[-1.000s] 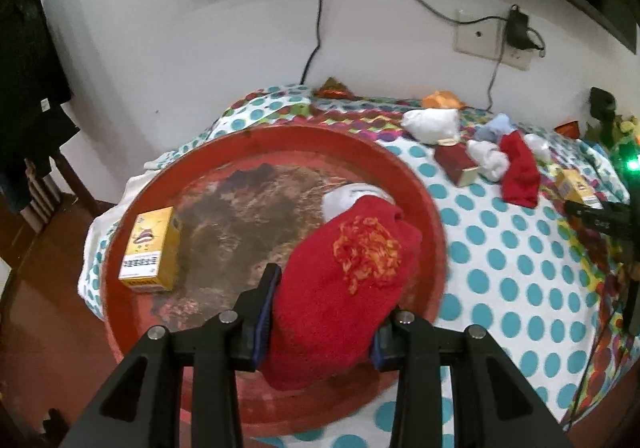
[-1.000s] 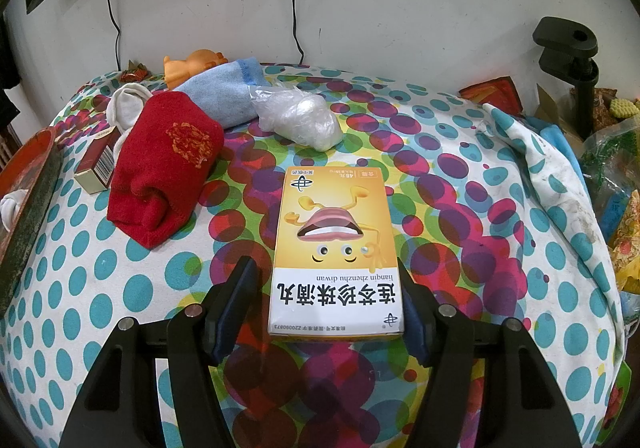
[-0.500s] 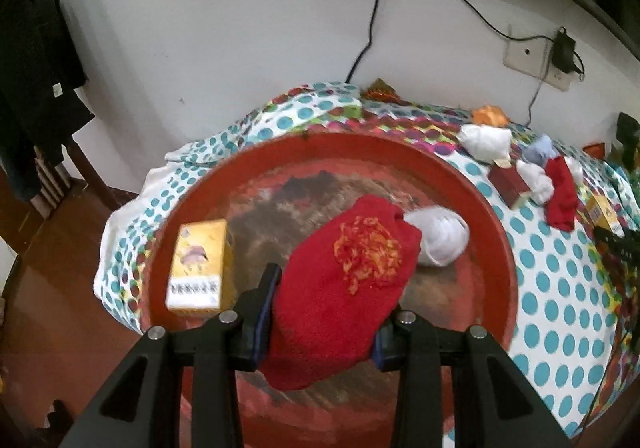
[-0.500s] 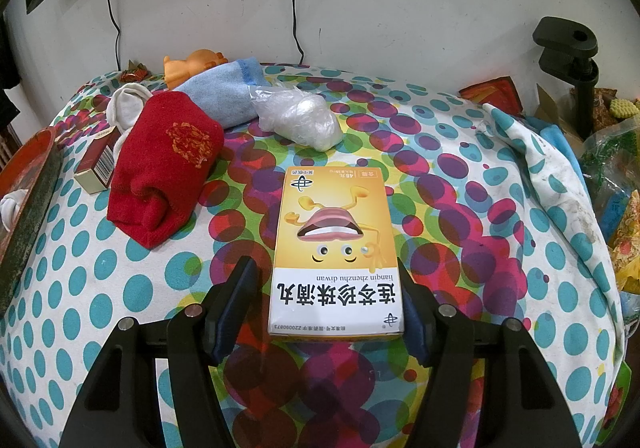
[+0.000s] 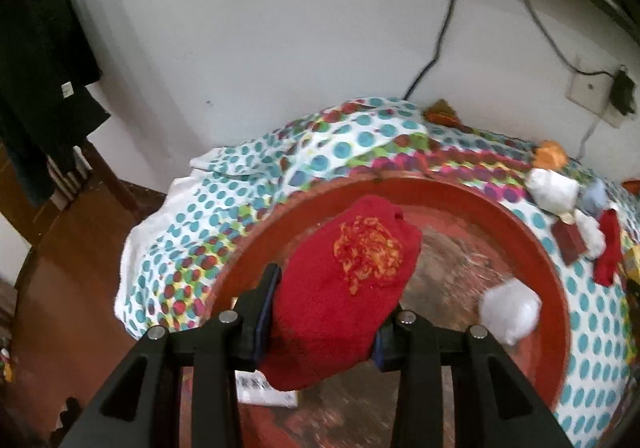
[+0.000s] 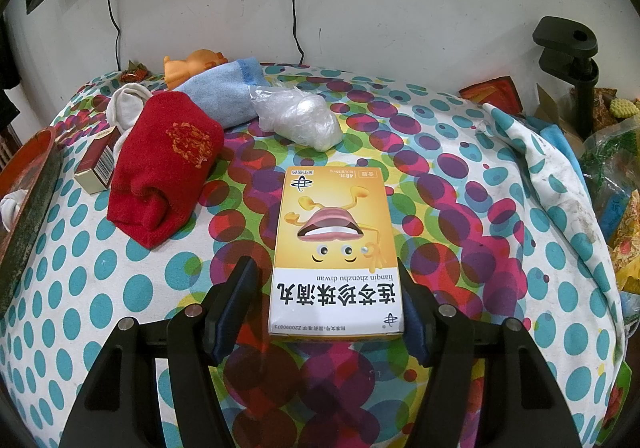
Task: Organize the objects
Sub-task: 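Carry the red sock onto the red tray and open the left tool while the right tool holds the box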
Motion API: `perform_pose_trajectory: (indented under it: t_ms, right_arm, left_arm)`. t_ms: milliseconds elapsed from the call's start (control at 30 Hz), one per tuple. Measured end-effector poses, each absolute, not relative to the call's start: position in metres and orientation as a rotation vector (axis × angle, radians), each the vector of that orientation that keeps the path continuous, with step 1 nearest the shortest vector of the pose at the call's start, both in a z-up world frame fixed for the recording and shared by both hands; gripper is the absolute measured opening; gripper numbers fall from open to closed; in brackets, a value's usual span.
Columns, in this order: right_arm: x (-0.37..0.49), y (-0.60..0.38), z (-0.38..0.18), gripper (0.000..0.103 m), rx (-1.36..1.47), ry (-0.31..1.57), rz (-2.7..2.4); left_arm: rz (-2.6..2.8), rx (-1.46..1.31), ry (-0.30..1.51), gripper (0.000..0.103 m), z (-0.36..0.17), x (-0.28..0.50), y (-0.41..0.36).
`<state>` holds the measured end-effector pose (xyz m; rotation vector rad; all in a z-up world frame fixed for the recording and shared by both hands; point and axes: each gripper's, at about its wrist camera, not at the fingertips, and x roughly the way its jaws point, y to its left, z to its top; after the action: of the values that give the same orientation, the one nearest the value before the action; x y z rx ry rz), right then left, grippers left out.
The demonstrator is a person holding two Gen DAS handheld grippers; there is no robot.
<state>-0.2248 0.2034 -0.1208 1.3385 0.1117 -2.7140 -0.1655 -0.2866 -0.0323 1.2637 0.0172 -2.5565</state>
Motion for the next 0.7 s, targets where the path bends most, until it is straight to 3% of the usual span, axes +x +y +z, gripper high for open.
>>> perform_pose_trajectory:
  t_ms: [700]
  right_arm:
    - [-0.225, 0.203, -0.121, 0.063, 1.340, 0.111, -2.716]
  left_arm:
    - [-2.475, 1.367, -0.102, 0.043, -0.074, -0.218, -0.306]
